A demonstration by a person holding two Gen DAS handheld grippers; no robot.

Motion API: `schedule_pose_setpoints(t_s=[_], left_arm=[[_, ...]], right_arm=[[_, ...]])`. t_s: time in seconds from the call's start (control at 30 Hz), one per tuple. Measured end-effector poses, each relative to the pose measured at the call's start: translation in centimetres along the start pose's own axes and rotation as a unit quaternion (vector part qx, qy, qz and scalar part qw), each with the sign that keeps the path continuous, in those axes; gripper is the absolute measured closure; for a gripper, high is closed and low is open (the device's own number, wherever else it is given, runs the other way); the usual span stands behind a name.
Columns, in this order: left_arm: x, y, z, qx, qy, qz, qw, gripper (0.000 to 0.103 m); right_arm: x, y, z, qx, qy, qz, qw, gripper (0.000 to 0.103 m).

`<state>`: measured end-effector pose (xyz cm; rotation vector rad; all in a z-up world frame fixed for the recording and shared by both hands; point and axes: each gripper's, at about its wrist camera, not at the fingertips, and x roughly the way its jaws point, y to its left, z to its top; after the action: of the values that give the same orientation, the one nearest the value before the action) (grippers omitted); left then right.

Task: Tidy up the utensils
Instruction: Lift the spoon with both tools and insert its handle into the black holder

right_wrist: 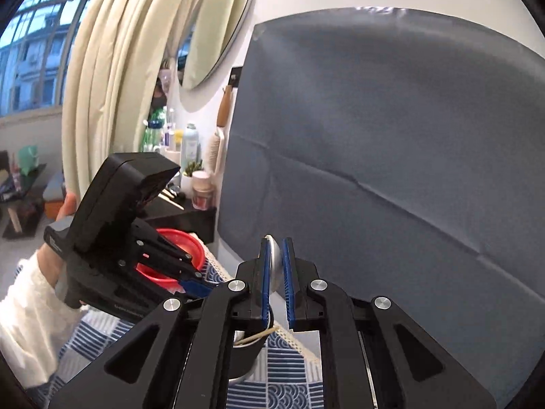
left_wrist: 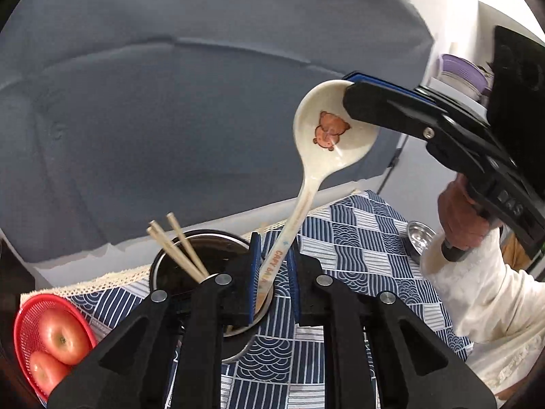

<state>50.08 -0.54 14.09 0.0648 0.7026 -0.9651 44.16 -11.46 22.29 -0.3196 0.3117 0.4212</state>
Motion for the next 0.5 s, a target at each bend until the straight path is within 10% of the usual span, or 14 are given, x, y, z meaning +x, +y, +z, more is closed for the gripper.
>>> schedule_pose_setpoints(t_s=[0.1, 0.17, 0.23, 0.5], left_arm=[[0.8, 0.3, -0.7, -0.002, 0.013, 0.029, 0.9995, 0.077], [1.0, 0.1, -1.4, -0.002, 0.017, 0.04, 0.999, 0.036], [0.5, -0.1, -2.0, -0.004, 0.008, 0.051, 0.9986, 0.024], [-2.1, -2.2, -4.6, 0.002, 0.01, 0.101, 0.9948, 0.006]], right_arm=[[0.5, 0.2, -0.8, -0.005, -0.001, 0.005, 1.0, 0.093], [0.7, 0.0, -1.1, 0.001, 0.002, -0.006, 1.0, 0.078], [0.3, -0.5, -1.5, 0.008, 0.0, -0.009, 1.0, 0.056], [-4.1, -2.8, -3.9, 0.046, -0.021, -0.015, 0.999, 0.018]])
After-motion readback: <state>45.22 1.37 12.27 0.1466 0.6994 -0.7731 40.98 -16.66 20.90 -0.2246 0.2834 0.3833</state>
